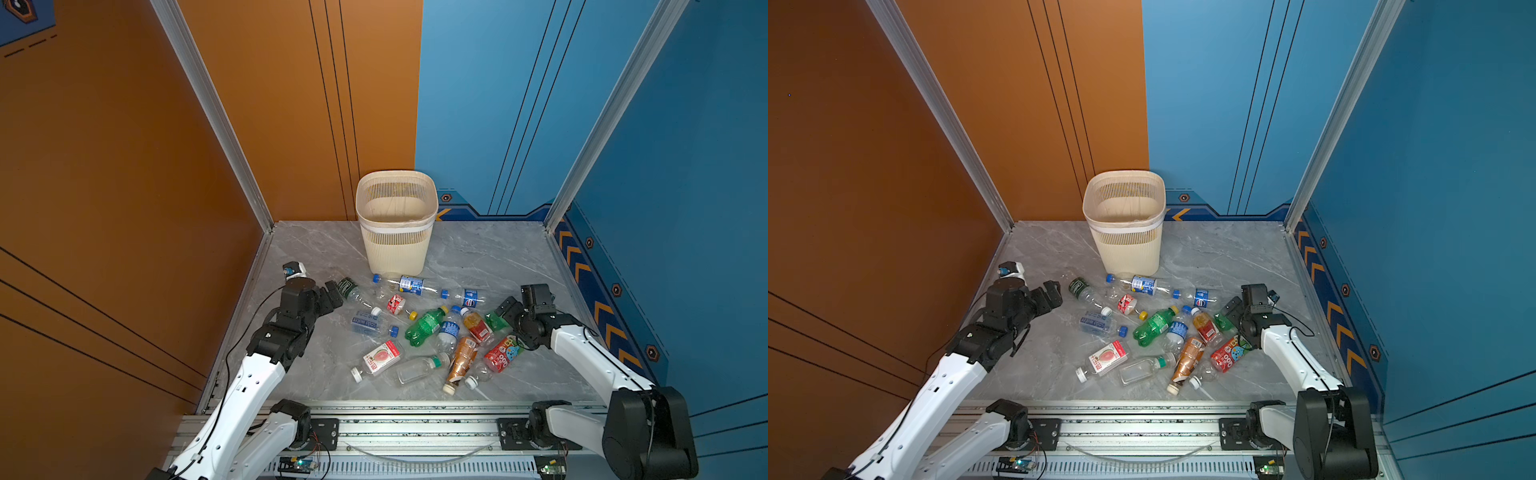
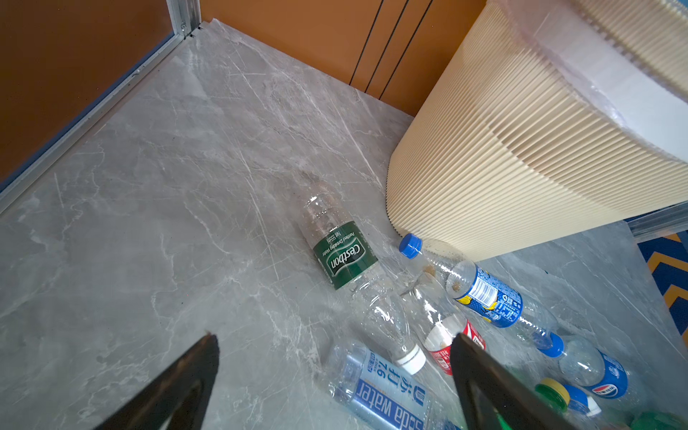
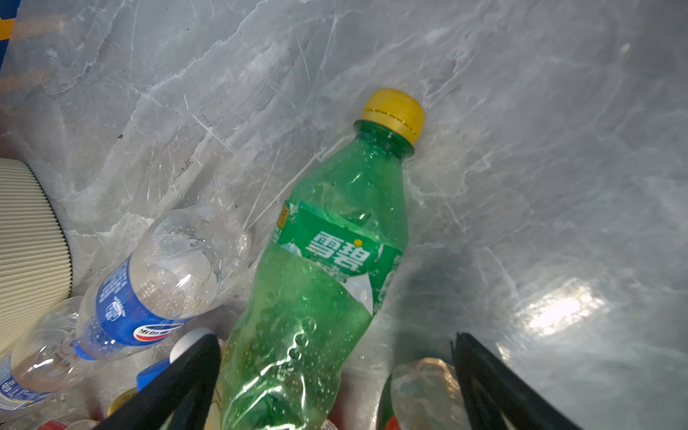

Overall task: Put the plastic bottles in the bin
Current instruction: 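Withdraw the left arm toward the bottle pile while the right gripper lowers, then grasp the green Sprite bottle with the right gripper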

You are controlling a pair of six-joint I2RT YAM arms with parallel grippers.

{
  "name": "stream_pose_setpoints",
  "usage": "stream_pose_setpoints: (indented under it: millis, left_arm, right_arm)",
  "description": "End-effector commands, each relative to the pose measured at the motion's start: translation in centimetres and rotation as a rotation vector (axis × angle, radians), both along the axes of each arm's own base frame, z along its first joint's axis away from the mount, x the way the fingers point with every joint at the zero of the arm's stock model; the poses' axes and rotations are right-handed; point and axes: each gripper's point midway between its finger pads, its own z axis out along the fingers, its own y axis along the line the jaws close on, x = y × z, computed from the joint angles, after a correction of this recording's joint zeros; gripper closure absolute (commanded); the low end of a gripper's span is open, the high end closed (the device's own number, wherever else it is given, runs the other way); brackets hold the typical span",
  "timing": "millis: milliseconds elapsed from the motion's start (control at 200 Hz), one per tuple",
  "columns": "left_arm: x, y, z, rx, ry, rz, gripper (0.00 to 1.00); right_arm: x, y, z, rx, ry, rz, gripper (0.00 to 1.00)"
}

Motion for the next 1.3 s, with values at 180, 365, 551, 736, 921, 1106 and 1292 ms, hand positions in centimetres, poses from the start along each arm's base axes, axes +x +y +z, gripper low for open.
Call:
stream_pose_setpoints:
  millis: [180,365,551,736,921,1106,1292]
  left_arm:
    - [-0.9,0.6,-1.1,-0.042,0.035,0.023,0.02]
    - [-1.1,0.9,-1.2,-0.060,0.039,0.037,0.02]
    - [-1.1,1.3,-1.5,-0.065,0.047,0.047,0.02]
    - [-1.1,1.5,-2.0,-0.071,0.061,0.057,0.02]
    - [-1.2,1.8,-3.2,-0.086,0.092,0.074,0.02]
    - [-1.1,1.8,-4.4,-0.110,0.124,0.082,0.02]
    - [-1.1,1.9,-5.1,-0.127,0.143,0.086,0.03]
  right_arm:
    - [1.4,-0.2,-1.7,-0.018,0.005,-0.012,0.12]
    - [2.0,-0.6,-2.3,-0.021,0.005,-0.031,0.18]
    - [2.7,-0.9,-1.5,-0.030,-0.021,-0.047,0.26]
    - [3.1,-1.6,0.8,-0.069,-0.068,-0.060,0.31]
    - [2.7,-2.2,4.3,-0.106,-0.127,-0.055,0.34]
    - [2.2,-2.3,6.3,-0.091,-0.149,-0.040,0.32]
    - [-0.1,-2.1,3.0,-0.079,-0.024,-0.026,0.08]
